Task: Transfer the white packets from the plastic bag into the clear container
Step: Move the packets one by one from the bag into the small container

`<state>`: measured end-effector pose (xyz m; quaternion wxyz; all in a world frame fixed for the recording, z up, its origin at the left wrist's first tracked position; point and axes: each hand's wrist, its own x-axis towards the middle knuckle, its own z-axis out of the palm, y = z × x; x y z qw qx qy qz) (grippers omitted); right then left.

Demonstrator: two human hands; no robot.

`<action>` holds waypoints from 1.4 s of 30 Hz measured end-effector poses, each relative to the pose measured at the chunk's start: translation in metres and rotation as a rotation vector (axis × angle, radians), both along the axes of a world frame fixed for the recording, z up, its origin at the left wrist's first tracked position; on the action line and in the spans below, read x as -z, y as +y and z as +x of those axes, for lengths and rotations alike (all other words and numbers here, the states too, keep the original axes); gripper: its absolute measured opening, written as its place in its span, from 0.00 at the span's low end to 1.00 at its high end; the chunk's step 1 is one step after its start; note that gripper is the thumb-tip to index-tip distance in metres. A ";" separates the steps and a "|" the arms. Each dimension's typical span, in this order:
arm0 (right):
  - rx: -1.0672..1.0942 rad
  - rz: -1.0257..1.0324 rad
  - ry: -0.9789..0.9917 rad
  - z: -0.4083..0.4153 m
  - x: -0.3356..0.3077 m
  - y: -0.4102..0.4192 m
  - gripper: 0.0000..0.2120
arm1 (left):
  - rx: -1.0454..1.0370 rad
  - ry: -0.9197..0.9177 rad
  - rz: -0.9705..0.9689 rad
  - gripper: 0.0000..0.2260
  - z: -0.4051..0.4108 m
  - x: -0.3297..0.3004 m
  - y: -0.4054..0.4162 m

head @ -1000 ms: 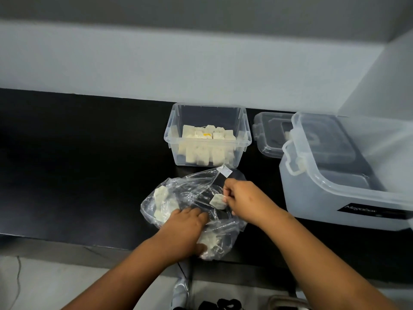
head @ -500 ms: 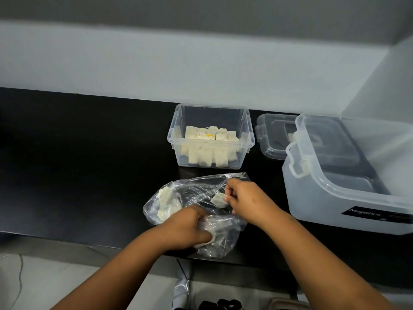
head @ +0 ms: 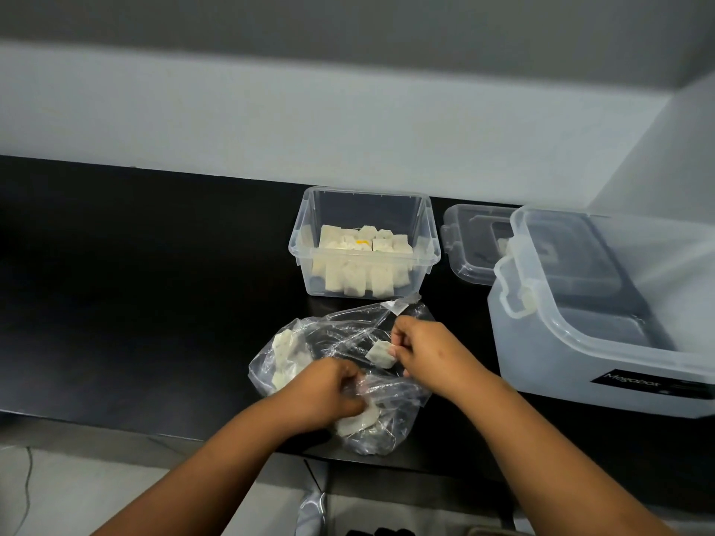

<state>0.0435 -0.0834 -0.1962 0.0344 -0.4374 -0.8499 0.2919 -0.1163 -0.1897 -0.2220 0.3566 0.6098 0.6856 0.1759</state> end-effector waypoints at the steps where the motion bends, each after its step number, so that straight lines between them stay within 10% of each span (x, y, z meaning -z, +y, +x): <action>1: -0.002 0.001 -0.004 0.000 0.000 0.000 0.04 | 0.002 0.000 -0.001 0.10 -0.001 -0.001 0.001; 11: -0.008 -0.018 0.009 0.002 0.001 0.003 0.05 | -0.240 -0.372 -0.088 0.19 -0.010 -0.008 0.006; 17: -0.027 -0.022 -0.001 0.000 -0.006 0.008 0.04 | -0.296 -0.158 0.145 0.03 -0.007 -0.007 0.019; 42: 0.011 0.262 0.158 -0.060 -0.133 0.107 0.04 | -0.291 -0.237 0.460 0.05 -0.086 -0.130 0.140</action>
